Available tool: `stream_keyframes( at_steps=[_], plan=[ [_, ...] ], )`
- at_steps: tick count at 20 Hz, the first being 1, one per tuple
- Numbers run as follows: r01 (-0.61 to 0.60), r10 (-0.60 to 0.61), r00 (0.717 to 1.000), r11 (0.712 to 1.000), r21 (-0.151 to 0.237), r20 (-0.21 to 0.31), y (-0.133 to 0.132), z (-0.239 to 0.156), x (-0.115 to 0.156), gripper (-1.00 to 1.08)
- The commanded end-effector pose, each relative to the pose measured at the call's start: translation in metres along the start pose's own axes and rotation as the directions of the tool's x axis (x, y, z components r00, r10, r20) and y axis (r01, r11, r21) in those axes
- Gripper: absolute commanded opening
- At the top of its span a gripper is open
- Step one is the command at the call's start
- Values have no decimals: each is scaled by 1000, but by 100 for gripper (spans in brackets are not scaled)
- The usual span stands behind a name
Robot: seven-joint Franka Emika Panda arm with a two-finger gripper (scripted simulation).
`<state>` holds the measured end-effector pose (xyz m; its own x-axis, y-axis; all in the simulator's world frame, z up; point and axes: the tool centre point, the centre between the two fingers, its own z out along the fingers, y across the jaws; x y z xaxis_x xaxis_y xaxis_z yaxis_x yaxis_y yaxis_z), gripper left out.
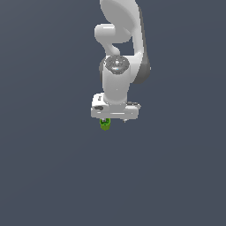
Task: Pick up the object and move it to a goal position.
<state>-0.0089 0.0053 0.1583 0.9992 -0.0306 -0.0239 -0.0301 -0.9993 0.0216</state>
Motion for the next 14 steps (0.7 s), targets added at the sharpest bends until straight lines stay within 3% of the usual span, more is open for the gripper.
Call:
stream_keyframes(
  at_steps=[1, 9, 14],
  plan=[
    [0, 0, 1000, 1000, 0, 0, 0, 0, 0, 100],
    [-31, 31, 999, 1000, 2, -9, 29, -11, 3, 100],
    [-31, 31, 999, 1000, 2, -9, 29, -11, 3, 100]
  ],
)
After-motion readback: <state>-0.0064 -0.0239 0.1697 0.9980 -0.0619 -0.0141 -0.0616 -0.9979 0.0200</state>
